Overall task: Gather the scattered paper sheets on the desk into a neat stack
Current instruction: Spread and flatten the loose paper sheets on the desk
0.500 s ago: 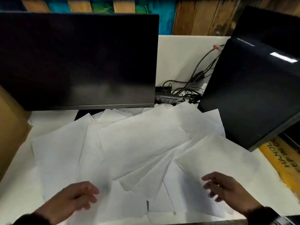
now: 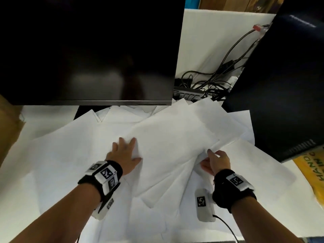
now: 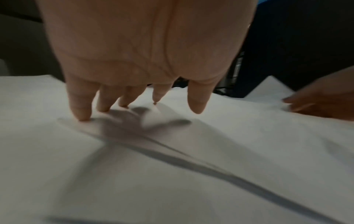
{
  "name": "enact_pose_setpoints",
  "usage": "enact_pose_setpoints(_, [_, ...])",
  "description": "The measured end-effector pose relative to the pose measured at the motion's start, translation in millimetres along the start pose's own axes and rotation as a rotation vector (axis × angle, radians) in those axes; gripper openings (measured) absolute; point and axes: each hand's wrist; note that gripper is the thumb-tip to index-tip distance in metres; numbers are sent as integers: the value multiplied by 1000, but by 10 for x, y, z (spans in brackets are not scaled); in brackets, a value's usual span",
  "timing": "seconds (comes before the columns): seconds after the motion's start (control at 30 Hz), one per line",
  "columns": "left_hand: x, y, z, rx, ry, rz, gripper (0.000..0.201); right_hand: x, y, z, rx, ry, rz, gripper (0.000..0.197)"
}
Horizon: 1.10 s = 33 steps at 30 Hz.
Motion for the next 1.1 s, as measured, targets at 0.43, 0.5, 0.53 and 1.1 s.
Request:
enact_pose_setpoints(0.43, [-184, 42, -213, -6, 203, -207, 91, 184, -58, -28, 6, -286, -469, 16])
enact_pose_setpoints(0.5, [-328, 177, -247, -16, 156, -202, 80, 116, -46, -154, -4, -343, -345, 19])
enact_pose_setpoints(0.53, [-372, 237, -259, -30, 140, -227, 78, 71, 1, -184, 20, -367, -336, 32])
enact_pose_setpoints(1.1, [-221, -471, -497, 427, 381, -931, 69, 18, 383, -324, 248, -447, -497, 52])
Point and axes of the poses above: each hand's wrist, its own z-axis towards the middle knuckle, its own x-axis out of the back of the hand, y = z × x, and after that the axes turned 3 degrees about -x, right-handed
